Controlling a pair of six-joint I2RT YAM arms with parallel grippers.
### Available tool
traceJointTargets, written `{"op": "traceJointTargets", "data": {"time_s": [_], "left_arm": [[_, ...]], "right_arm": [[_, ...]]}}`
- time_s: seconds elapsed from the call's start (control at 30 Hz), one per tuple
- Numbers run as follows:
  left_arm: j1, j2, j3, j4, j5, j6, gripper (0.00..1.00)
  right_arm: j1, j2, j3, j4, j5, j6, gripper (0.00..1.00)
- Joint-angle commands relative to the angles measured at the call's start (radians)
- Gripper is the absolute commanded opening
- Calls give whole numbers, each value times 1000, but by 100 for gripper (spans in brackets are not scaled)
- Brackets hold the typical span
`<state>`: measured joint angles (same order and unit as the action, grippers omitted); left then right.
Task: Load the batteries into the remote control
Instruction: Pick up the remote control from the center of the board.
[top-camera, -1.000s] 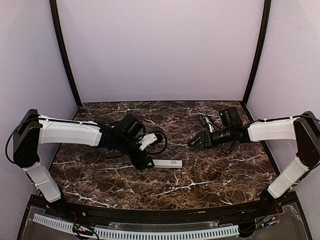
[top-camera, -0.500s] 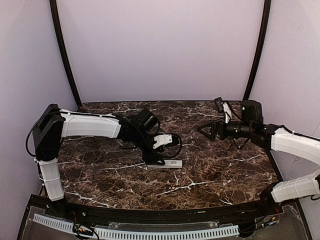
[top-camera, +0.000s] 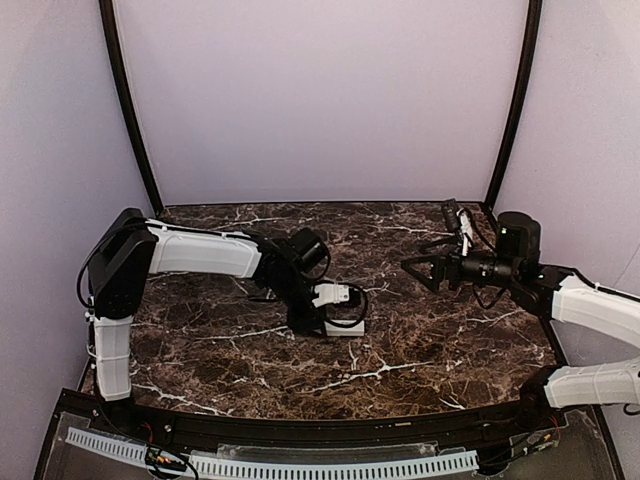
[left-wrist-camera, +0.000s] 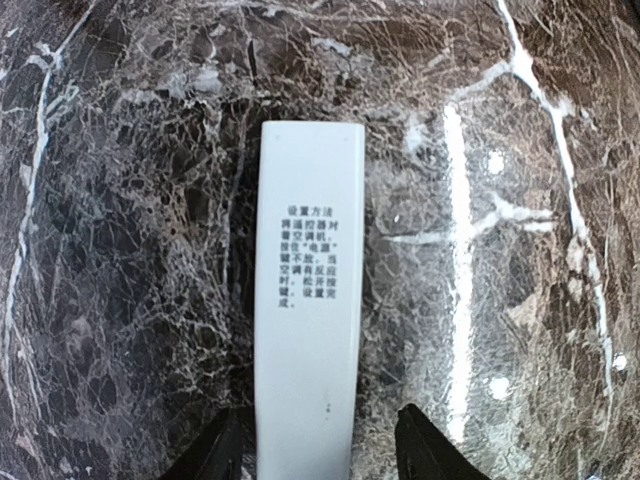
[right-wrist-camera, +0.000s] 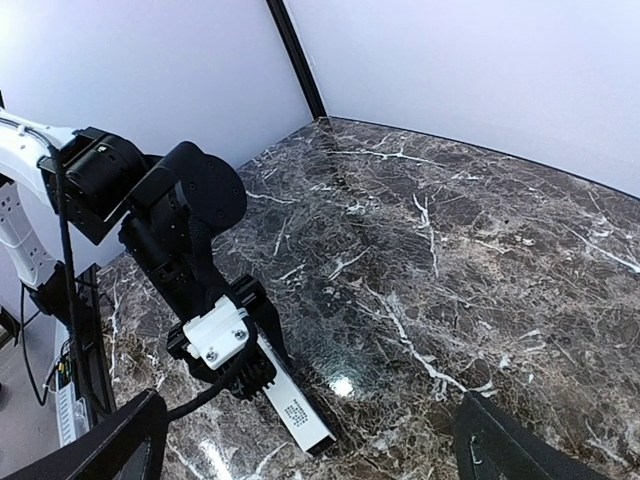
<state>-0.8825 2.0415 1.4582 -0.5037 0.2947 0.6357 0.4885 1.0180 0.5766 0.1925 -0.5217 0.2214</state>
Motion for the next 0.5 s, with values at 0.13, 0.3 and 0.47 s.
{"op": "traceJointTargets", "data": {"time_s": [0.13,0.3,0.47], "left_arm": [[-12,30,41,-70,-62,39,42],[-12,37,46,-67,-53,34,34],[-11,38,50,-64,-45,25,25]], "right_arm": [[-4,-18,-22,59,-22,-4,99],[-5,-15,-28,52,-15,12,98],[-14,-12,-21,28,-24,19,98]]}}
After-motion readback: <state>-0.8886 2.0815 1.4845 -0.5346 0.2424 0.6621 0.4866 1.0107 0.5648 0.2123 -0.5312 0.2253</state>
